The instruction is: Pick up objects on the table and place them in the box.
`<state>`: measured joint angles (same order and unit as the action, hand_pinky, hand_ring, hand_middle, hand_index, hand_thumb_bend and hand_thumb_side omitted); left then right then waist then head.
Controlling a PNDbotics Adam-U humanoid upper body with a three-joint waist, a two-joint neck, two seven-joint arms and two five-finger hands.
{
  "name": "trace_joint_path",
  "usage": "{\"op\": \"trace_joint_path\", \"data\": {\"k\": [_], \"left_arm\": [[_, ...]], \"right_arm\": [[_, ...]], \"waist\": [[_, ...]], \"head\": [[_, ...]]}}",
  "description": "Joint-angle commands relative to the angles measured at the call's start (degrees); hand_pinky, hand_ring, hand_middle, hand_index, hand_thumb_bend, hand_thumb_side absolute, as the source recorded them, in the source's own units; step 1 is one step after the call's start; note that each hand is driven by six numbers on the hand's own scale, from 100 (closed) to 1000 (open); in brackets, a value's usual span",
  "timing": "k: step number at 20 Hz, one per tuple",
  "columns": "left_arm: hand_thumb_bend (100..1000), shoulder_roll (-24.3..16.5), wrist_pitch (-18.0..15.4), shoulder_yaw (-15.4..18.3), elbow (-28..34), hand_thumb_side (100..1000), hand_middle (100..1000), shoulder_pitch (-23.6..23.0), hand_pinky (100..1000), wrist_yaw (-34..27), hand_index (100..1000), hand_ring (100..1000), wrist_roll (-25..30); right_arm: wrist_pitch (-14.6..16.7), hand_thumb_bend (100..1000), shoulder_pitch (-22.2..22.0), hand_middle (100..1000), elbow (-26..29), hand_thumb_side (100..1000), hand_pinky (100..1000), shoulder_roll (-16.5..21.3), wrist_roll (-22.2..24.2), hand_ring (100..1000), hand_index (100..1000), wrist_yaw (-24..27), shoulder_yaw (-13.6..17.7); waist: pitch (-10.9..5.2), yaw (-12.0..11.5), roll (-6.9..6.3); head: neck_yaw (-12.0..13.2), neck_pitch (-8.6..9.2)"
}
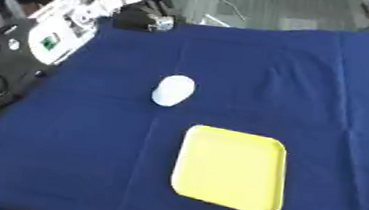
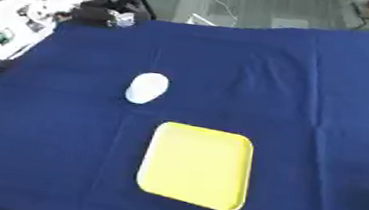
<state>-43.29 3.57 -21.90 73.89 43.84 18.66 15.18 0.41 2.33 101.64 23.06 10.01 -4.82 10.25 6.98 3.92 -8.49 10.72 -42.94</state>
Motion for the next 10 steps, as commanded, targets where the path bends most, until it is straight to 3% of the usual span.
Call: {"op": "trace_joint_path", "data": {"k": [1, 10], "left_arm": [[636, -0.38, -0.69, 0.17, -0.58, 863, 925, 1.44, 1000, 1.06, 903, 952, 0.67], [659, 1.10, -3.46, 0.01, -2.11, 889, 926, 2.39, 1000, 4.17, 908, 956, 2.74]], "right_arm": [[0.11, 100, 0.33, 870, 0.78, 848, 675, 1.47, 0.22, 680, 966, -0.16, 0.06], [0.12, 100, 0.39, 870, 0.77, 850, 675, 1.40, 0.35, 680, 966, -0.10, 0.05]], "waist": [[-0.61, -0.05, 0.30], [-0.47, -0.01, 0.35]], "head": [[0.17, 0.16], [0.19, 0.35]]}}
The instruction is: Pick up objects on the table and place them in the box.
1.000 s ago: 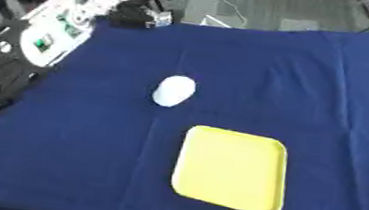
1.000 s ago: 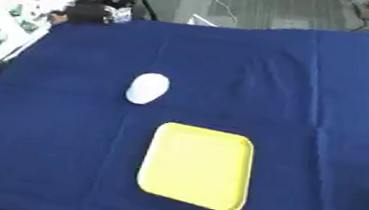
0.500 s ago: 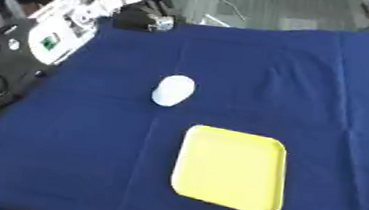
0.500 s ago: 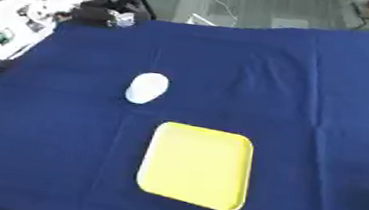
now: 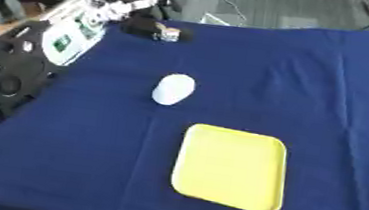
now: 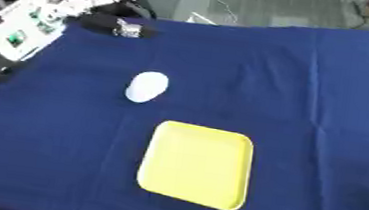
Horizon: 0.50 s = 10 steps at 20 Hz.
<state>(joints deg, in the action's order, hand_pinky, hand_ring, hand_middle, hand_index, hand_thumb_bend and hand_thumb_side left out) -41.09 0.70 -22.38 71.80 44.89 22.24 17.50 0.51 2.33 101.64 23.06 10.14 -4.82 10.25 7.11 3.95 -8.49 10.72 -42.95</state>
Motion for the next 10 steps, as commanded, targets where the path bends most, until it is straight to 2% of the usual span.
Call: {"op": "trace_joint_path", "data": {"k": [1, 10], "left_arm": [[657, -1.00, -0.76, 0.47, -0.27, 896, 927, 1.39, 1000, 0.77, 909, 957, 0.63], [651, 0.98, -2.12, 0.18, -6.77, 940, 927, 1.40, 1000, 4.69, 916, 962, 2.02]], "right_arm": [[0.03, 100, 0.39, 870, 0.77, 849, 675, 1.40, 0.23, 680, 966, -0.10, 0.05], [0.02, 100, 0.40, 870, 0.71, 850, 675, 1.41, 0.32, 680, 966, -0.10, 0.01]], "waist": [[-0.58, -0.04, 0.35], [-0.66, -0.01, 0.31]], "head": [[0.19, 0.33], [0.18, 0.10]]}}
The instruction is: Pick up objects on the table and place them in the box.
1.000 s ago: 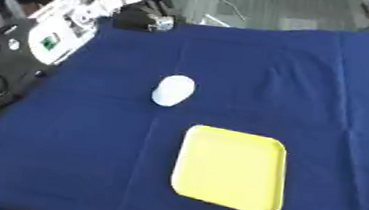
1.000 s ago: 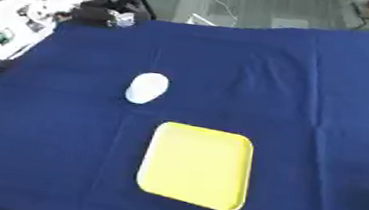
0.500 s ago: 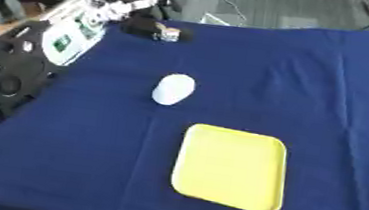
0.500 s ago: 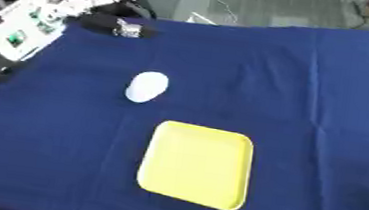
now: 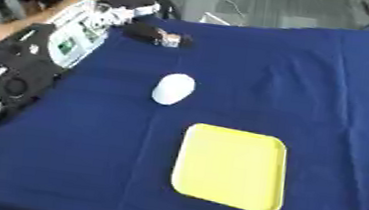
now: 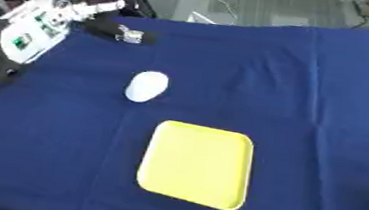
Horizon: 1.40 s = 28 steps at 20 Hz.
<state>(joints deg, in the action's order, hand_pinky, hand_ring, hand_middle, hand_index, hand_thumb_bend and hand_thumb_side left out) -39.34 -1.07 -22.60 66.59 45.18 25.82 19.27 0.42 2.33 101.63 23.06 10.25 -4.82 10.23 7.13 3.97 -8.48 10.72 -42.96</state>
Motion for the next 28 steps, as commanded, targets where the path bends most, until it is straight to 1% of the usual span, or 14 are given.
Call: {"op": "trace_joint_path", "data": {"k": [1, 7, 18, 28], "left_arm": [[650, -0.61, -0.48, 0.39, -2.37, 942, 927, 1.05, 1000, 1.38, 917, 962, 0.25], [635, 0.09, -1.30, 0.27, -4.66, 964, 921, 0.08, 1000, 2.09, 915, 960, 0.30], [615, 1.30, -2.84, -0.66, -5.83, 995, 919, -0.33, 1000, 3.47, 911, 962, 1.22], [606, 2.58, -3.90, -1.16, -6.98, 1000, 920, -0.76, 1000, 5.05, 910, 965, 1.56]], "right_arm": [[0.10, 100, 0.37, 870, 0.70, 850, 675, 1.42, 0.22, 680, 966, -0.11, 0.03], [0.09, 100, 0.39, 870, 0.71, 850, 675, 1.41, 0.30, 680, 966, -0.16, 0.03], [0.11, 100, 0.46, 870, 0.71, 854, 676, 1.38, 0.62, 681, 966, -0.18, 0.01], [0.17, 100, 0.58, 869, 0.74, 854, 677, 1.30, 0.71, 681, 965, -0.14, 0.08]], "waist": [[-0.70, -0.05, 0.27], [-0.73, -0.04, 0.18], [-0.64, 0.03, 0.21], [-0.52, 0.10, 0.32]], "head": [[0.18, 0.08], [0.10, 0.07], [0.06, 0.17], [0.15, 0.22]]}}
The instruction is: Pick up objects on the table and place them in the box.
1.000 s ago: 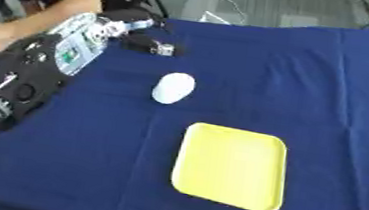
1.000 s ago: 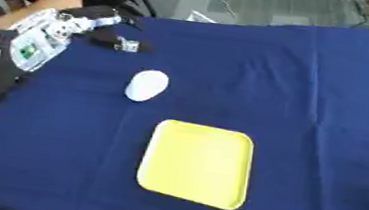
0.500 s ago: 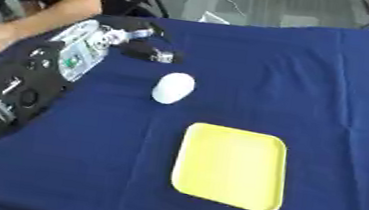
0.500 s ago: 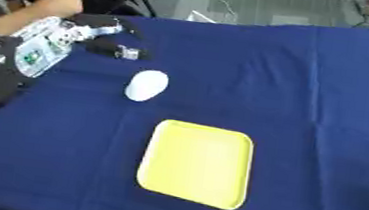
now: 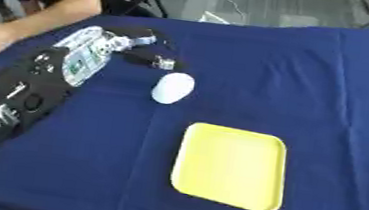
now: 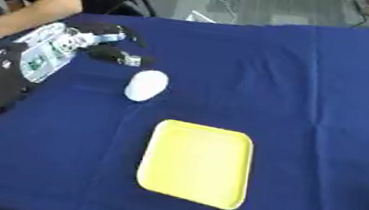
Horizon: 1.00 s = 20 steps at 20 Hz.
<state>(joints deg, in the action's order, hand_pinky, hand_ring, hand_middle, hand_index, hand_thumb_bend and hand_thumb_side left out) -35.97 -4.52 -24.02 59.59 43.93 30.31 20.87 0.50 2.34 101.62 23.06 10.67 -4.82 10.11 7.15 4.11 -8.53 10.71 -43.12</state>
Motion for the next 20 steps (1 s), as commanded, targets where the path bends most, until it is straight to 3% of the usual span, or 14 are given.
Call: {"op": "trace_joint_path", "data": {"k": [1, 20], "left_arm": [[604, -0.64, -0.55, 0.26, -0.14, 1000, 919, 0.42, 1000, 0.74, 910, 964, -0.05], [540, 0.46, -3.82, -0.04, -1.98, 1000, 922, -0.09, 1000, 2.53, 909, 970, 0.58]], "right_arm": [[0.09, 100, 0.58, 870, 0.75, 855, 677, 1.29, 0.29, 681, 965, -0.13, 0.22], [0.21, 100, 0.70, 870, 0.62, 857, 678, 1.27, 0.55, 682, 965, 0.00, 0.21]], "waist": [[-0.52, -0.04, 0.39], [-0.35, -0.07, 0.55]], "head": [[0.19, 0.38], [0.31, 0.42]]}}
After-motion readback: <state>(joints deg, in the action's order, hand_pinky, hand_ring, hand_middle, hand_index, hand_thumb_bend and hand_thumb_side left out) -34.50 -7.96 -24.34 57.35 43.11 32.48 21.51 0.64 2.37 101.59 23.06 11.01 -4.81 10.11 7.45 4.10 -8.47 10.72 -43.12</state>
